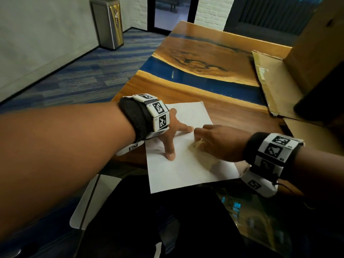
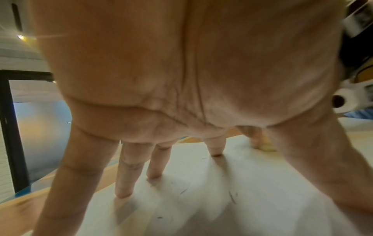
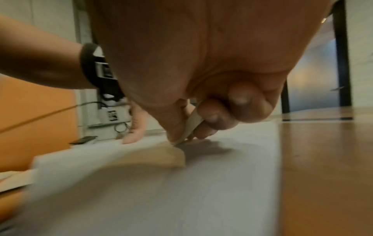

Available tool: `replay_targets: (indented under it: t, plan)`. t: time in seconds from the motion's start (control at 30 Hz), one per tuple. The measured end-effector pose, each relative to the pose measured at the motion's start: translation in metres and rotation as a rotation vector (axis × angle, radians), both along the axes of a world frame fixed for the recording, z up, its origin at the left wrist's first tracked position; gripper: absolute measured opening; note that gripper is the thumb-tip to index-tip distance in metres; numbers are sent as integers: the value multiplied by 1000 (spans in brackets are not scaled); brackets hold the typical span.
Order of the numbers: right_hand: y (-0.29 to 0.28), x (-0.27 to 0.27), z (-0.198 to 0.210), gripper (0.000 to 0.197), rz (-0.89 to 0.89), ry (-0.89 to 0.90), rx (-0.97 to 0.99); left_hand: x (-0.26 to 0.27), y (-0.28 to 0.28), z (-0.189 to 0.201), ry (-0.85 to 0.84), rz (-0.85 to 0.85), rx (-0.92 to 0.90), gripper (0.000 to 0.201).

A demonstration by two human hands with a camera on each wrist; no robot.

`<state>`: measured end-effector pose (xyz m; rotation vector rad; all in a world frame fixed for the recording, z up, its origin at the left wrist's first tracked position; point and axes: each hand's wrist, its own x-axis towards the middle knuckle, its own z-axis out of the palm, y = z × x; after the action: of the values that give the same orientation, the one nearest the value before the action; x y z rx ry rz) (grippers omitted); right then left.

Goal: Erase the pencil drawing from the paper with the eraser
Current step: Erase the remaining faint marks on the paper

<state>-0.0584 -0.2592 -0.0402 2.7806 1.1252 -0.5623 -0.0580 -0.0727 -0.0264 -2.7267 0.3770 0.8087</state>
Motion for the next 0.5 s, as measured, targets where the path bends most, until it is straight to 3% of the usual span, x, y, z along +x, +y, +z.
replay_targets:
  t: [0.07,0.23,0.37,0.5]
  plan:
    - [-6,6,0,21,-39,-89,-6,0,0,1,1,-4,16,118]
    - [6,-15,-4,22,73,113,-13,1,1,-1,24,-15,5,119]
    - [-23,19,-6,18,-166,-117,-14,0,7,-4,19,-32,-23,116]
    - [-60,39,-4,18,-465,-189,-2,-5,32,-15,36,-3,-192,102]
